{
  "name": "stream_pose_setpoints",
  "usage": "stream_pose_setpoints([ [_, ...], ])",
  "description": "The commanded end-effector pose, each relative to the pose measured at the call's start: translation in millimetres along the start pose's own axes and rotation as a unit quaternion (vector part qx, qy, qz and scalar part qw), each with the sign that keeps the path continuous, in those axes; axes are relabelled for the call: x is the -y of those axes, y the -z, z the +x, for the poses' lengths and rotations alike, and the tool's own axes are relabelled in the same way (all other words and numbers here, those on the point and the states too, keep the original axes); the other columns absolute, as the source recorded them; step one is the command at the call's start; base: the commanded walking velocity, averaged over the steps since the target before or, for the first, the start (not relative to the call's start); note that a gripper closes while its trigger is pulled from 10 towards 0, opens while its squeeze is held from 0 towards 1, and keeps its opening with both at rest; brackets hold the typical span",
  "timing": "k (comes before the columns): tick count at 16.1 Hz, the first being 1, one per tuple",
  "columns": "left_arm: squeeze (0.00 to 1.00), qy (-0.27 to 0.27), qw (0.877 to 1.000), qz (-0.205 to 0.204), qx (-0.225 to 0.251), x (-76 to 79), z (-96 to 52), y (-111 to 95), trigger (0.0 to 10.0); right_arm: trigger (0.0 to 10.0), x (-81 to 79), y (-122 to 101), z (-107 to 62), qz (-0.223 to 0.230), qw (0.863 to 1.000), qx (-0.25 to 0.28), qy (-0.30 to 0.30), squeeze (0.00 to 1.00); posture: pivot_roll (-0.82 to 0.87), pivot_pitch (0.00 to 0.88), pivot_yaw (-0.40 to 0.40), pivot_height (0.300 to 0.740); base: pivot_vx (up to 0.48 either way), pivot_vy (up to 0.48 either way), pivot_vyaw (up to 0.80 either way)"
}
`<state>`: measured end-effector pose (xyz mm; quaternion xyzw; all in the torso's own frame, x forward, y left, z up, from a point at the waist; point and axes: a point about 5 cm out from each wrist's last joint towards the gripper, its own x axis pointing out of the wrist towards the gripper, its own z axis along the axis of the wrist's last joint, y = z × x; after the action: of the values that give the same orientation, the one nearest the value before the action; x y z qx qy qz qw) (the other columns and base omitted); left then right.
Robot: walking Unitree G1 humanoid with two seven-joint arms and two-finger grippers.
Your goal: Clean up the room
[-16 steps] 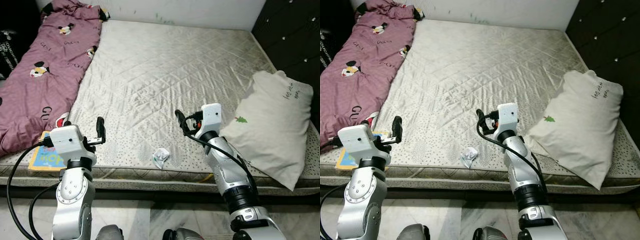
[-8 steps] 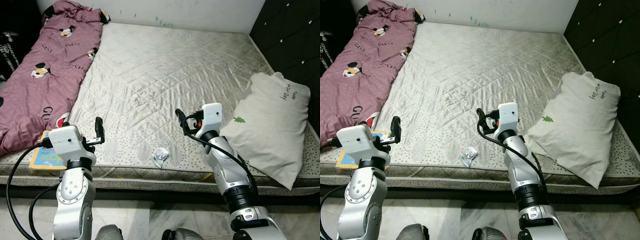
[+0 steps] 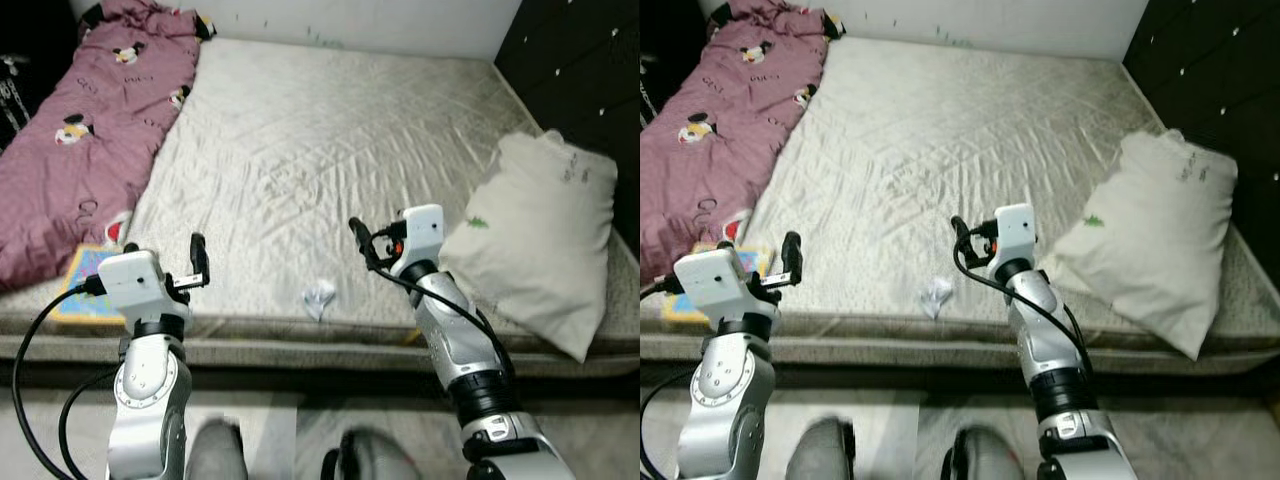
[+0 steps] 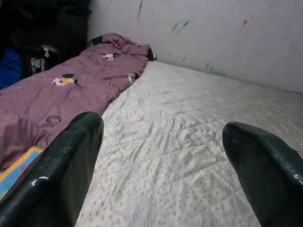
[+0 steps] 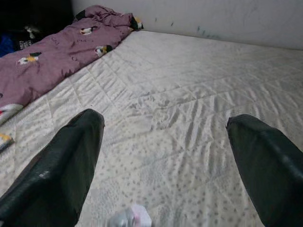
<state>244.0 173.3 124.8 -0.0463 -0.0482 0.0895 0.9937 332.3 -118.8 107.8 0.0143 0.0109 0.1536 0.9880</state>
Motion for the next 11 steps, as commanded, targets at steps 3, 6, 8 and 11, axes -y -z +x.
stream_pose_setpoints([
  [3, 0.00, -0.013, 1.000, 0.002, -0.003, -0.7, 0.6, 1.2, 10.0, 10.0, 1.4, 3.4, -0.7, 0.005, 1.000, -0.007, -0.003, 0.00, 0.14, 0.078, -0.087, 0.571, 0.000, 0.000, 0.00],
  [6, 0.00, -0.031, 0.999, -0.004, -0.008, -5.2, 0.8, 2.4, 10.0, 10.0, -2.9, 6.8, 0.3, 0.006, 1.000, -0.020, -0.021, 0.00, 0.14, 0.083, -0.088, 0.571, 0.000, 0.000, 0.00],
  [8, 0.00, -0.032, 0.999, -0.003, -0.009, -5.6, 0.6, 1.8, 10.0, 10.0, -4.5, 6.7, 0.8, 0.005, 0.999, -0.020, -0.028, 0.00, 0.14, 0.090, -0.090, 0.571, 0.000, 0.000, 0.00],
  [11, 0.00, -0.029, 0.999, -0.009, -0.012, -5.9, -0.1, 2.1, 10.0, 10.0, -6.7, 7.4, 2.0, 0.000, 0.999, -0.024, -0.039, 0.00, 0.14, 0.099, -0.093, 0.571, 0.000, 0.000, 0.00],
])
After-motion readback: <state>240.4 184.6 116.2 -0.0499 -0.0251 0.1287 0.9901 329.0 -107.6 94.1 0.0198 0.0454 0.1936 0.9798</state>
